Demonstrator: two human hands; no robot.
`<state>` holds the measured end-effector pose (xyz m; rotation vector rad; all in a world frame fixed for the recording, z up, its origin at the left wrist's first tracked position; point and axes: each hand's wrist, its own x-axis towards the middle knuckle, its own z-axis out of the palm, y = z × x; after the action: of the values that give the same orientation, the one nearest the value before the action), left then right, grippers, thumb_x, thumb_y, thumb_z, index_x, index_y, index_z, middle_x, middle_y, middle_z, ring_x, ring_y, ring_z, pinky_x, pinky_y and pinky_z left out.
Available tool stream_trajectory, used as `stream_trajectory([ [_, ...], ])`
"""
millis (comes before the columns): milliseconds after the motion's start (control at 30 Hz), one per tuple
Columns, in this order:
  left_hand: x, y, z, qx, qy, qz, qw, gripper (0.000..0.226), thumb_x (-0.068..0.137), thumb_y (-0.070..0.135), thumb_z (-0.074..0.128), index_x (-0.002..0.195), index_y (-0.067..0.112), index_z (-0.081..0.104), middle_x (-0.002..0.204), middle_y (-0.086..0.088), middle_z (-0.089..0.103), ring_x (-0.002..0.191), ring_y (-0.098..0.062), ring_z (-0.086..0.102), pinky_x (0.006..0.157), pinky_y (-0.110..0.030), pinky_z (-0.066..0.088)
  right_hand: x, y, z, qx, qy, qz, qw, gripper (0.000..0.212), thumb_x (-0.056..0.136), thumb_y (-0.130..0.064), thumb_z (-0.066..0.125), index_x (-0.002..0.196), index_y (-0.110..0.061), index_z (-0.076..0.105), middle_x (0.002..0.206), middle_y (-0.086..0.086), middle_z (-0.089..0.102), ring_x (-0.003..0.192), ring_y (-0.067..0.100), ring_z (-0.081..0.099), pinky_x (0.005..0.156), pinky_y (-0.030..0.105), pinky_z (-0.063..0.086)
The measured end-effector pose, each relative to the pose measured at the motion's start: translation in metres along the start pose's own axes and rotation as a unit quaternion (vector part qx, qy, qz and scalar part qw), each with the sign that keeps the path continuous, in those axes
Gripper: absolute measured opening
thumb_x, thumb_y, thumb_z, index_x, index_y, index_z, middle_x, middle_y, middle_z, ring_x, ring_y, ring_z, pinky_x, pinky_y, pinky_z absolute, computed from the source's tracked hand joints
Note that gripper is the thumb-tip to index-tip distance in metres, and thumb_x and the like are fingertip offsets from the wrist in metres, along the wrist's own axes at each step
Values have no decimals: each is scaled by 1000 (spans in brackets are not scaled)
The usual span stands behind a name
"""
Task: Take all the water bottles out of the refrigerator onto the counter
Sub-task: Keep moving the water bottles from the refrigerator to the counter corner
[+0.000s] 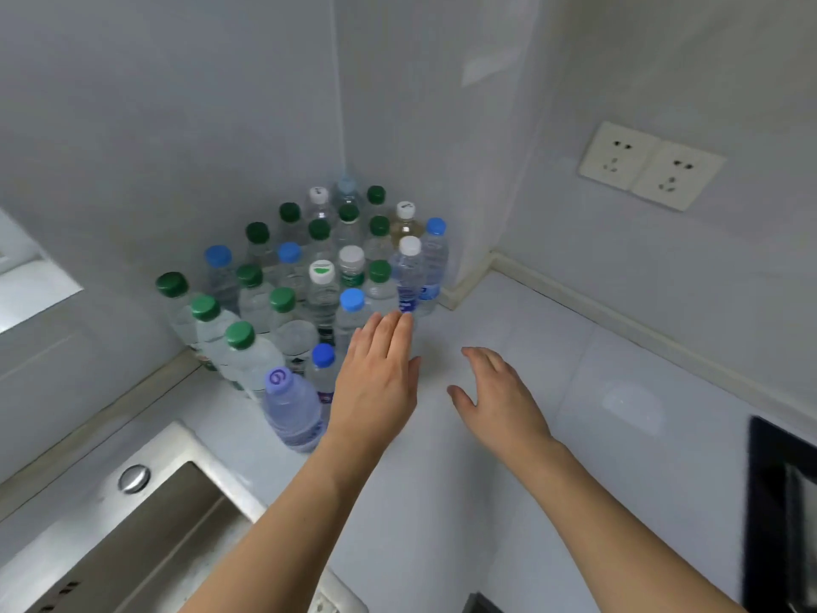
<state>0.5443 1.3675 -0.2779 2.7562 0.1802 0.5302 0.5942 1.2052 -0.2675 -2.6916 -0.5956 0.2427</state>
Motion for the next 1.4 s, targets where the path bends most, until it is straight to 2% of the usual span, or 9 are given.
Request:
stream_trajectory([
  [267,12,99,42,-15,-90,101,991,51,99,28,48,145,10,36,148,-7,40,138,-30,33,117,-43,25,-55,84,-42,8,68,108,992,57,97,-36,49,147,-17,30,153,-3,30,139,16,30,111,28,30],
  [400,7,165,56,-30,-124,169,977,51,100,29,44,147,10,33,151,-6,37,141,-30,29,116,-44,26,-103,134,-66,17,111,167,980,56,97,-34,50,147,-15,32,153,-2,31,139,16,31,113,27,30],
  [500,-5,215,64,-32,-134,210,968,52,101,29,42,148,11,32,152,-6,36,143,-28,27,118,-43,22,-147,166,-82,22,139,200,970,56,97,-33,50,147,-14,32,152,-2,32,138,15,32,113,26,30],
  [733,-70,347,72,-37,-168,316,933,54,104,33,29,153,16,14,160,-2,17,148,-22,12,121,-37,3,-284,238,-116,20,209,299,931,54,95,-31,54,143,-11,38,146,4,40,134,18,39,111,29,34],
  [833,-104,397,73,-35,-180,360,915,54,103,32,32,153,15,18,159,-4,21,147,-23,16,120,-38,6,-345,258,-126,28,241,334,911,54,94,-31,55,142,-12,39,145,2,41,131,18,42,106,31,41],
  [933,-143,446,69,-42,-181,403,896,54,101,31,41,150,12,28,155,-6,31,144,-26,26,119,-41,16,-410,275,-131,30,271,365,890,54,94,-30,56,142,-14,38,146,0,40,133,17,40,109,30,38],
  [1033,-180,489,67,-58,-181,435,880,54,100,31,44,148,12,32,153,-6,34,143,-25,28,119,-42,19,-470,289,-133,36,285,402,869,54,94,-31,56,142,-14,39,146,-1,40,135,16,38,110,32,37],
  [1167,-224,540,67,-76,-191,467,860,55,100,36,43,149,14,30,153,-4,33,143,-22,26,119,-41,19,-543,303,-134,34,298,455,838,53,94,-30,56,142,-14,40,147,0,40,135,16,38,111,30,35],
  [1400,-280,609,72,-89,-220,559,794,58,102,40,34,152,17,18,158,-2,22,145,-22,19,120,-40,16,-626,309,-133,39,324,539,777,54,96,-29,51,145,-13,35,150,1,35,137,17,33,113,28,28],
])
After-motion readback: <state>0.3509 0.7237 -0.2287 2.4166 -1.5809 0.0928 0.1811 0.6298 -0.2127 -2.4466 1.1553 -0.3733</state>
